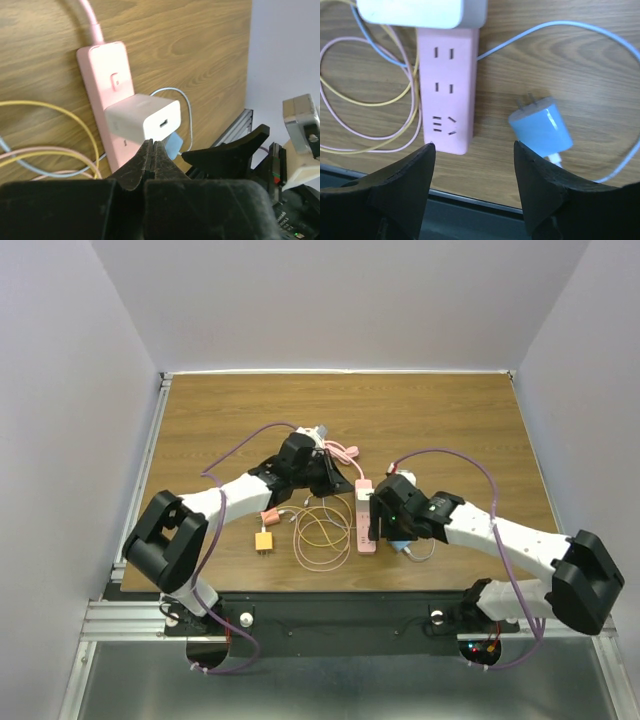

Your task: Pull the plug off the socket

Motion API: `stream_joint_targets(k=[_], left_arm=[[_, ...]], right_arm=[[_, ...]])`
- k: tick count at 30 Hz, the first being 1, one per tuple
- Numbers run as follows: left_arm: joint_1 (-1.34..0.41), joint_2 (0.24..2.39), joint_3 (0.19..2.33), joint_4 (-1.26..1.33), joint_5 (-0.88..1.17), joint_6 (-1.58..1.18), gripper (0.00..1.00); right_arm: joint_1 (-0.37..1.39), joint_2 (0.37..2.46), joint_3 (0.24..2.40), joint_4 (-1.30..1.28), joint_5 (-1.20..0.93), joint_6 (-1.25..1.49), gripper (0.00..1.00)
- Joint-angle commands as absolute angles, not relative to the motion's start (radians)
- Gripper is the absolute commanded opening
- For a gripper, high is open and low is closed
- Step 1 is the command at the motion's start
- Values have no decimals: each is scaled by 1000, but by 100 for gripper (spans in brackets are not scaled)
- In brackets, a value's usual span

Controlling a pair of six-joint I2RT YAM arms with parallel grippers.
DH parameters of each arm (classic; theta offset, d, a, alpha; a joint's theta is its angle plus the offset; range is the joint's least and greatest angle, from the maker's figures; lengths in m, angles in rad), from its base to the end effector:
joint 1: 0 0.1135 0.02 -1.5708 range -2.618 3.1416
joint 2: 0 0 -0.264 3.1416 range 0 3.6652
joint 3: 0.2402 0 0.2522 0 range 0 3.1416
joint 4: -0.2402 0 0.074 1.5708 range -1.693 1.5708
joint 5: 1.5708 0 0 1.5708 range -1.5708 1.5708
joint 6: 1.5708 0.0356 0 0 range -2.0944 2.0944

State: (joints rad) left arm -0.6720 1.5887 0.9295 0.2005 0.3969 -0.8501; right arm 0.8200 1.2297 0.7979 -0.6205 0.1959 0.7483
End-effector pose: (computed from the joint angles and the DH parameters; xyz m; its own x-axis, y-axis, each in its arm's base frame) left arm 0.2660 -0.2292 0.2275 -0.8639 -0.1982 -0.4631 0.2975 0.5410 -0.7866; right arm 0.1642 0.1658 0.2197 -0.8774 0.0379 -0.4782 -0.0742 0.9742 0.2133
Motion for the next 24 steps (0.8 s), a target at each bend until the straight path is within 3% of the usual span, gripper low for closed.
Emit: stream_joint_targets(k=[1, 10, 16, 19, 20, 21, 23, 24], left_arm=[[-666, 1457, 919, 245, 356, -822, 0], [-627, 1365, 850, 229, 362, -821, 0], [-595, 1309, 796, 216, 360, -818, 0], [-577, 1286, 778, 206, 367, -818, 0], [-574, 1275, 775, 203, 368, -815, 0], [-568, 1272, 769, 199, 368, -815, 0], [-565, 1256, 762, 193, 370, -813, 0], [-563, 1252, 761, 192, 371, -811, 0]], right_arm=[[868, 1293, 805, -494, 141, 736, 70], [930, 1436, 851, -456, 184, 739, 77], [928, 1512, 859, -456, 210, 738, 72], [930, 1537, 868, -459, 256, 741, 44], [928, 1539, 873, -462, 270, 744, 23], [928, 1540, 879, -462, 288, 744, 13], [925, 1543, 903, -472, 336, 739, 0], [920, 1545, 913, -479, 353, 741, 0]])
